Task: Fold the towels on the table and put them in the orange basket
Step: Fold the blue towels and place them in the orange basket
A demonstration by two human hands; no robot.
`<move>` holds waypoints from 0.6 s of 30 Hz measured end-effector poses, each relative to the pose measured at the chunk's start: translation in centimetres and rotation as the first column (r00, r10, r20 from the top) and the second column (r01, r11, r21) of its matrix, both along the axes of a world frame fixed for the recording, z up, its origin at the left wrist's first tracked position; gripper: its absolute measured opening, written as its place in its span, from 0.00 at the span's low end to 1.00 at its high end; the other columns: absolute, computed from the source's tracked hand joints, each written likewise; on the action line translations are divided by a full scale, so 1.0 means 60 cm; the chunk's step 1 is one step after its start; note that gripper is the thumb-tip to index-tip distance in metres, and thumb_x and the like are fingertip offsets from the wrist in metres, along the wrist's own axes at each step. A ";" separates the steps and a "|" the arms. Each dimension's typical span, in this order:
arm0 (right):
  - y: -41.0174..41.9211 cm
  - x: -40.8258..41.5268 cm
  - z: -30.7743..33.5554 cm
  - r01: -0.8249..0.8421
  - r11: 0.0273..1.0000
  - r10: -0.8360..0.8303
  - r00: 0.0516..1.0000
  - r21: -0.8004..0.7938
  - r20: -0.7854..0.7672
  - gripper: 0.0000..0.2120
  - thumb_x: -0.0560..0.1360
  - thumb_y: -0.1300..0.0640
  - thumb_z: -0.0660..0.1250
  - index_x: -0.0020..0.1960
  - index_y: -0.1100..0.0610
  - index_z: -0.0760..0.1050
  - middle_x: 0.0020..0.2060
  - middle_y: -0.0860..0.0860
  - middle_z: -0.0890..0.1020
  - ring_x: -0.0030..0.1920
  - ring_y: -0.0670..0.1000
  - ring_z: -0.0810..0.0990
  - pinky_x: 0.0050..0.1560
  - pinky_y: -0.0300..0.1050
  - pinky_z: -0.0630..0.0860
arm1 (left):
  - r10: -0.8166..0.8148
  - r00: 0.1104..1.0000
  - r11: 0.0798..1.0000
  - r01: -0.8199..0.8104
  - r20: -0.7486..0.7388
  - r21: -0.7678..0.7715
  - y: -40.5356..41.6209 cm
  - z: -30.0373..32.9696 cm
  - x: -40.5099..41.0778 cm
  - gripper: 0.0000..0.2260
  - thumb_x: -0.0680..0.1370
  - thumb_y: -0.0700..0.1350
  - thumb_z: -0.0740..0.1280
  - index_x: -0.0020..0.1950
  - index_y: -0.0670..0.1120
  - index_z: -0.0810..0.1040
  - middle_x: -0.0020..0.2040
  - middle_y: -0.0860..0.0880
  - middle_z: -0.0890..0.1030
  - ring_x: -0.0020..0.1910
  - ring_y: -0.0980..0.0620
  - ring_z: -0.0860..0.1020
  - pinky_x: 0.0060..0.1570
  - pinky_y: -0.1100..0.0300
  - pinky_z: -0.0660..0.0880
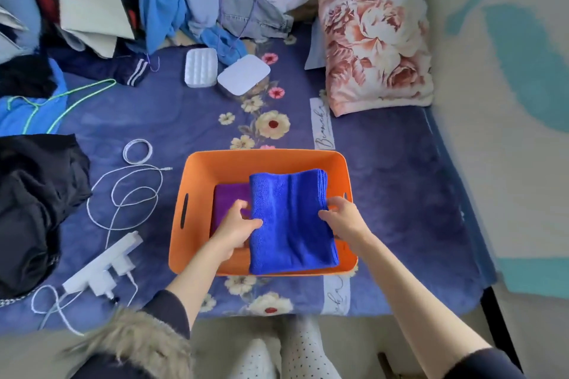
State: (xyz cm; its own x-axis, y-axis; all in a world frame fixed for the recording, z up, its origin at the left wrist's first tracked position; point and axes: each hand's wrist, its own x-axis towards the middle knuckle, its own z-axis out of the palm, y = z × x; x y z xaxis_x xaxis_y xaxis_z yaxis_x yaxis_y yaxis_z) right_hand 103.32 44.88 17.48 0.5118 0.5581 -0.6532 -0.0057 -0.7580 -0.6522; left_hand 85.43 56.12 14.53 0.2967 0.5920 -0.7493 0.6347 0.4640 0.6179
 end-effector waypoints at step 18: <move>0.105 0.034 -0.277 -0.042 0.924 0.118 0.977 -0.380 0.180 0.19 0.74 0.62 0.60 0.65 0.64 0.66 0.59 0.63 0.75 0.57 0.63 0.75 0.58 0.56 0.74 | -0.128 0.988 0.990 0.132 -0.087 0.043 0.047 -0.296 0.102 0.11 0.76 0.40 0.67 0.53 0.51 0.67 0.41 0.54 0.73 0.40 0.55 0.74 0.32 0.64 0.68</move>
State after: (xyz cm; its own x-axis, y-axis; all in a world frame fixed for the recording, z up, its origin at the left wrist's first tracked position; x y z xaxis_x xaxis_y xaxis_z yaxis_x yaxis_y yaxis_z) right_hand 105.36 51.19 0.89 0.6142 0.3388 -0.7128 0.1638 -0.9382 -0.3048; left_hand 91.54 58.94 -3.23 0.3106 0.5891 -0.7460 0.7385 0.3446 0.5796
